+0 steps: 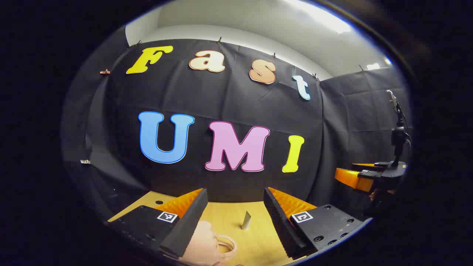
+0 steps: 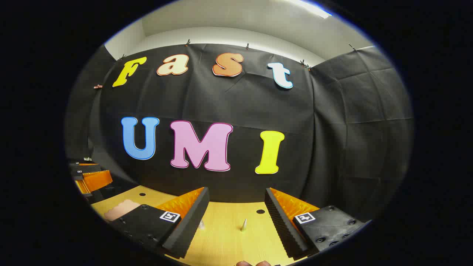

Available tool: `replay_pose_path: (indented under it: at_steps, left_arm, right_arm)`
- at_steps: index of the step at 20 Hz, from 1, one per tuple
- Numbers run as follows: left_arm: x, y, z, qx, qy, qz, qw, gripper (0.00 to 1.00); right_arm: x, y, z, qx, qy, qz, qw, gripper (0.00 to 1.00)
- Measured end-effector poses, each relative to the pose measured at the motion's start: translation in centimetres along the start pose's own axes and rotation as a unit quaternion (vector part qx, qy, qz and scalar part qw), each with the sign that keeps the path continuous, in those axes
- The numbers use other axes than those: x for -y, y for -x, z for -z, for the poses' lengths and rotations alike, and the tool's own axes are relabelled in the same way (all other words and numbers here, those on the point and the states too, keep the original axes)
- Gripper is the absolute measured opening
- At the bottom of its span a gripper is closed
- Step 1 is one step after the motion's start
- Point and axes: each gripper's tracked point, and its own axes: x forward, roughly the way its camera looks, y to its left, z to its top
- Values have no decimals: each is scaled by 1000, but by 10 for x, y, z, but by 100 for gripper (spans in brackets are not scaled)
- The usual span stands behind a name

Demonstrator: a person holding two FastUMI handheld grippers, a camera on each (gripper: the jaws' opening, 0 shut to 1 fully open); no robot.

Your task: First open the suitcase, pack the skin care products into it, and then close the suitcase.

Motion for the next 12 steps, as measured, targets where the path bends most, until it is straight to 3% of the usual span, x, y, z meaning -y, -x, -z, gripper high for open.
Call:
replay_pose_path:
  at_steps: [12]
  left_arm:
    - [-4, 21, -6, 9, -20, -4, 1000, 96]
  right_arm:
    - [-3, 14, -8, 16, -3, -7, 1000, 96]
